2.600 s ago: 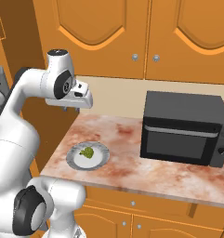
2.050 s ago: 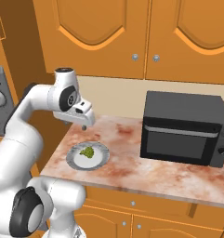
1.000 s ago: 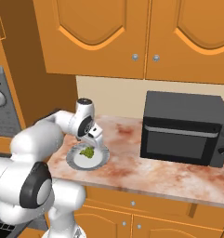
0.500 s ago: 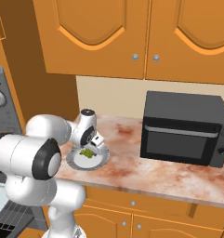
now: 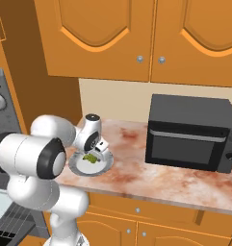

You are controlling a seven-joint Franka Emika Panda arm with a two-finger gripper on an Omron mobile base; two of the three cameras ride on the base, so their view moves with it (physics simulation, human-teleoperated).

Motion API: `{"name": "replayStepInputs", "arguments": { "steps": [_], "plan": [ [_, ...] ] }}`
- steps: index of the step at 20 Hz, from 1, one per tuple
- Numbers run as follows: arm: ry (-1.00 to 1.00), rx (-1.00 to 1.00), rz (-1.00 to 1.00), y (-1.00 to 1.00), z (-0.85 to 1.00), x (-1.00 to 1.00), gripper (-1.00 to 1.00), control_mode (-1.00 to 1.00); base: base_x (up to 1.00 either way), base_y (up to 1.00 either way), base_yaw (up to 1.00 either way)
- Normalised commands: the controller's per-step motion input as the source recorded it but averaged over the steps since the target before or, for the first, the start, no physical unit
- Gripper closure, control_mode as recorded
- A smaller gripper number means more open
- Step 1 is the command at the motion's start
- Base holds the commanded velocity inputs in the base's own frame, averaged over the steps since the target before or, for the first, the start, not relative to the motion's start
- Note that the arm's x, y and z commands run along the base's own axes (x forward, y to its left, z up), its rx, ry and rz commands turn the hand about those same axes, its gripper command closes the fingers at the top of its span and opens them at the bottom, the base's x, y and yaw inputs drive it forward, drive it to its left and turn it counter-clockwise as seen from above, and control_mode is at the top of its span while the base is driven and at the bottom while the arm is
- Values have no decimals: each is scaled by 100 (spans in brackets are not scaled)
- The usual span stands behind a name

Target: Place the broccoli on the bottom rack of the oven.

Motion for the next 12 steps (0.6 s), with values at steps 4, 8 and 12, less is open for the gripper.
{"name": "replayStepInputs", "arguments": {
  "steps": [4,8,12],
  "plan": [
    [0,2,0,2,-23,-3,100,-100,0,0,0],
    [0,0,-1,0,-6,-17,100,-100,0,0,0],
    [-4,0,-4,0,29,-42,100,-100,0,0,0]
  ]
}}
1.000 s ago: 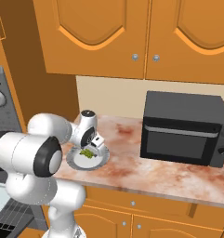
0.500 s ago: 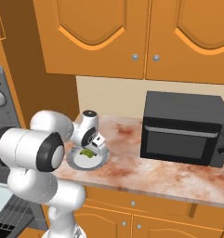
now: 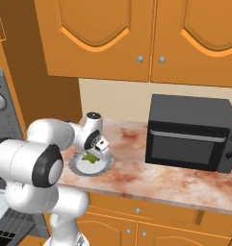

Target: Place the broccoli on the bottom rack of the oven.

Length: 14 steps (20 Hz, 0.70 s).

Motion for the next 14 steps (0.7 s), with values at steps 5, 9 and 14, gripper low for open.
{"name": "replayStepInputs", "arguments": {
  "steps": [5,9,14],
  "plan": [
    [-6,-5,0,4,97,-47,100,-100,0,0,0],
    [-5,-13,0,10,100,-67,100,-100,0,0,0],
    [-1,-2,0,5,100,-90,100,-100,0,0,0]
  ]
}}
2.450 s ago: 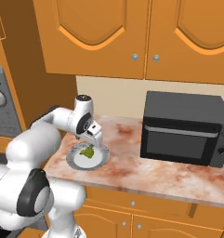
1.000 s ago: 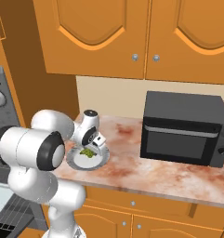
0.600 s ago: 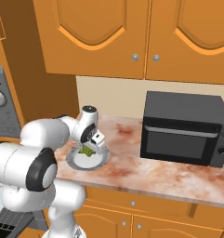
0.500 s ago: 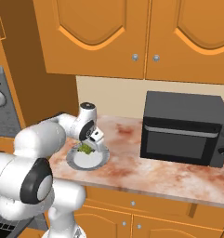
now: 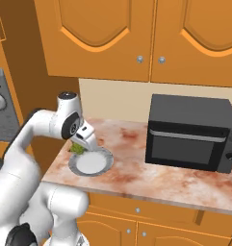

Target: Place the broccoli on the bottom rack of the oven.

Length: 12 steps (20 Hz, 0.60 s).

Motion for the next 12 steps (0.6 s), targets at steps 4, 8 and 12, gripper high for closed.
{"name": "replayStepInputs", "arguments": {
  "steps": [4,8,12],
  "plan": [
    [-1,0,1,35,88,-98,100,-100,0,0,0],
    [-10,-4,7,82,34,-100,100,-100,0,0,0],
    [-11,0,20,86,7,-92,100,-100,0,0,0]
  ]
}}
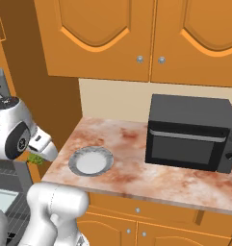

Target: Place the broccoli on the bottom rack of the oven.

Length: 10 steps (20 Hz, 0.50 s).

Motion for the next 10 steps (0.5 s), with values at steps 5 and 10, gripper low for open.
{"name": "replayStepInputs", "arguments": {
  "steps": [5,10],
  "plan": [
    [-3,-9,25,100,0,-51,100,-100,0,0,0],
    [-1,-15,10,100,-20,-13,100,-100,0,0,0]
  ]
}}
